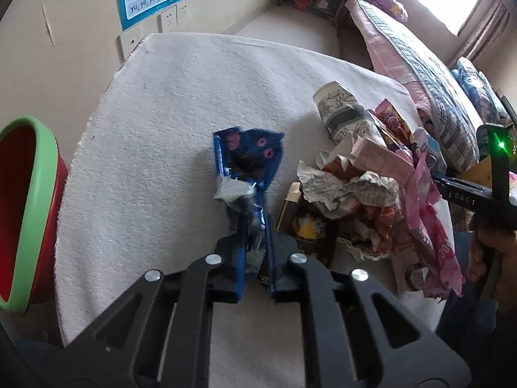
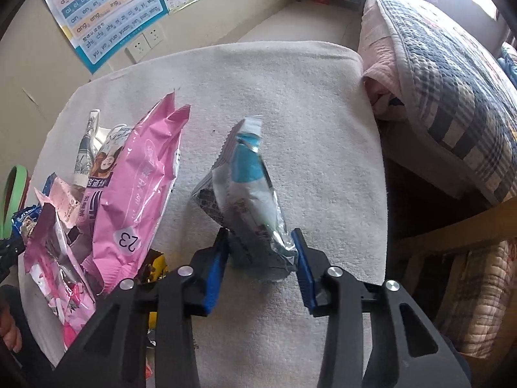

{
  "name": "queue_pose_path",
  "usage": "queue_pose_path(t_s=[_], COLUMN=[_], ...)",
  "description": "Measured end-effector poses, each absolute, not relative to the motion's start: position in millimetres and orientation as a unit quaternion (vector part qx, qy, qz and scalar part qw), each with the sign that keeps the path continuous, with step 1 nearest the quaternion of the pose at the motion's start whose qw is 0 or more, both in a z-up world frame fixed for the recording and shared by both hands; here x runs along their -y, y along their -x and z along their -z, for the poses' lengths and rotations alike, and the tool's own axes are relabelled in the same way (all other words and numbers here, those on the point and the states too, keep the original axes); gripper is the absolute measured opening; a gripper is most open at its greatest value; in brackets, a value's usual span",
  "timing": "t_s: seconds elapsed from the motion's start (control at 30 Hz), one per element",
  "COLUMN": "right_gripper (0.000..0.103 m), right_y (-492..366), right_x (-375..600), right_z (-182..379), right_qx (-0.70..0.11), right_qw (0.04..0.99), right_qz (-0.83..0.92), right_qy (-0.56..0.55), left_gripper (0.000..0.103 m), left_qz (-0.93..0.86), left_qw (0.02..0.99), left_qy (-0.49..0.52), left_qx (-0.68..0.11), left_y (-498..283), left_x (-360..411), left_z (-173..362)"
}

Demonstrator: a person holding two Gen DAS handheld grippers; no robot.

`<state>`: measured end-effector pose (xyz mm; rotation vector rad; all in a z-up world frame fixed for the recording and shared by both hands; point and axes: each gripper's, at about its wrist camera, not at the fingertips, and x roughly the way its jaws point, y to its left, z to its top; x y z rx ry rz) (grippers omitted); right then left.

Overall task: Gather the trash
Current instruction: 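Grasp the blue wrapper with left tool while right tool grasps the white-blue bag, then carry the blue wrapper and white-blue bag over the red bucket with both tools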

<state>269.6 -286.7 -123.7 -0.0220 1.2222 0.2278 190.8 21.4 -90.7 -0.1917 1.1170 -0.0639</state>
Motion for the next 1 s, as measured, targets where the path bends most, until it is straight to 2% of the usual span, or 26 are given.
queue_pose_path(t_s=[0.3, 1.0], right_gripper=[0.029, 0.027], right_y=[-264.3, -243.3], right_x=[276.6, 262.0], right_z=[114.2, 74.3], right_qx=[-0.563, -0.530], right_qw=[0.819, 0.838], right_qz=[-0.106, -0.120], right_qy=[0.027, 0.037], left_gripper=[0.006, 0.005], left_qz=[0.024, 0.013], left_qw=[0.851, 0.871], left_qy=[0.087, 0.085], left_qx=[-0.518, -0.484], left_y=[-184.6, -165.9], left_x=[-23.4, -30.1], left_z=[81.3, 49.4])
